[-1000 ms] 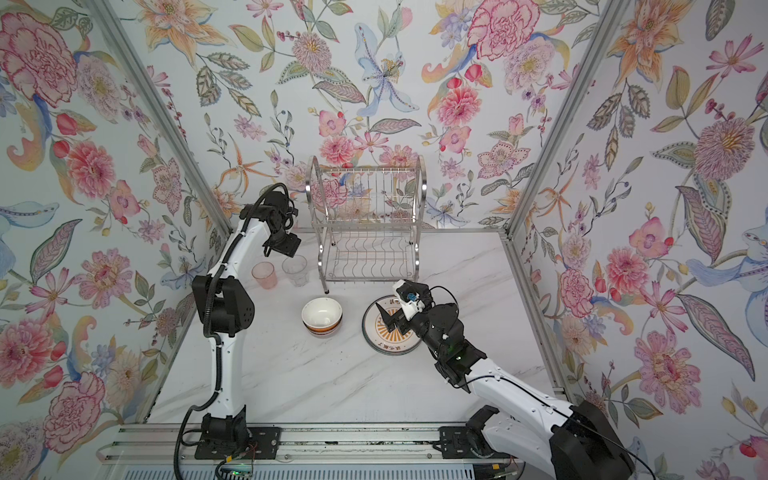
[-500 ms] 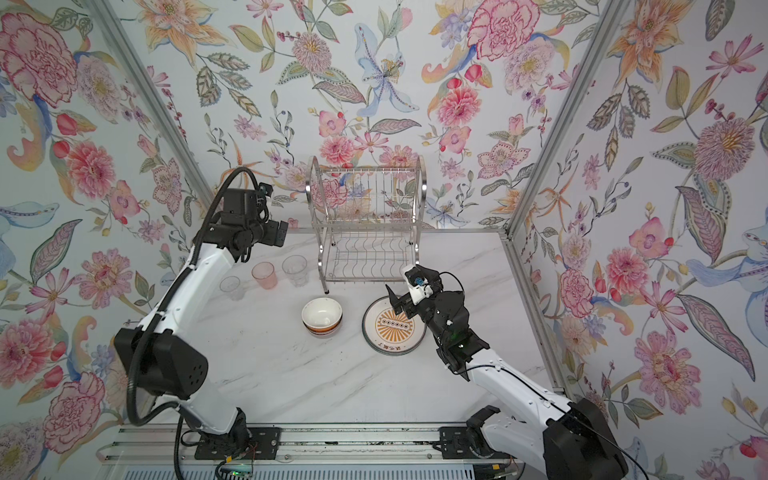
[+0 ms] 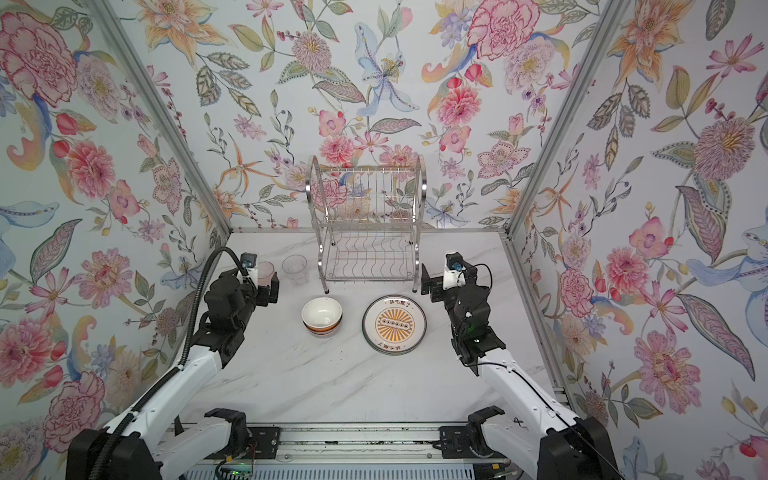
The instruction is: Unload the mixed dishes from the dish rack
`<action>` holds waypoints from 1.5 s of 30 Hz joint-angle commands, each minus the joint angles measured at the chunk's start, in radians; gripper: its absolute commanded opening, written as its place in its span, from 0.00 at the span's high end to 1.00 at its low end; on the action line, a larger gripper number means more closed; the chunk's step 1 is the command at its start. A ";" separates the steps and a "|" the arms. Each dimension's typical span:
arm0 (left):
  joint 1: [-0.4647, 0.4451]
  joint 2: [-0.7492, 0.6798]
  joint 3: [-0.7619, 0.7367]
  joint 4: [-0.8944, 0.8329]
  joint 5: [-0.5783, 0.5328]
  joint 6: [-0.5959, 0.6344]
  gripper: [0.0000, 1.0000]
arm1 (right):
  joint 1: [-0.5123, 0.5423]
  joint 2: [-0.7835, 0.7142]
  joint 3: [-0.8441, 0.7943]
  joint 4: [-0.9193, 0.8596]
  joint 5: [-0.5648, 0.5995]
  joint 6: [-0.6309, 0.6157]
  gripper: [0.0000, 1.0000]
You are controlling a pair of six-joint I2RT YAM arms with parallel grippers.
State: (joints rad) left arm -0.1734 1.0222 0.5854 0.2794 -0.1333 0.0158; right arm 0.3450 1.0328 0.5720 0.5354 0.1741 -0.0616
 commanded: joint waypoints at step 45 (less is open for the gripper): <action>0.016 0.607 -0.460 1.358 -0.254 0.036 0.01 | -0.276 -0.158 -0.361 0.127 0.118 0.255 0.01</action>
State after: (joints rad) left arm -0.1684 1.5570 0.1329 1.4704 -0.4042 0.0452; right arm 0.0765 0.8589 0.2321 0.6167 0.3119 0.1848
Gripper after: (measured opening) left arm 0.993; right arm 0.988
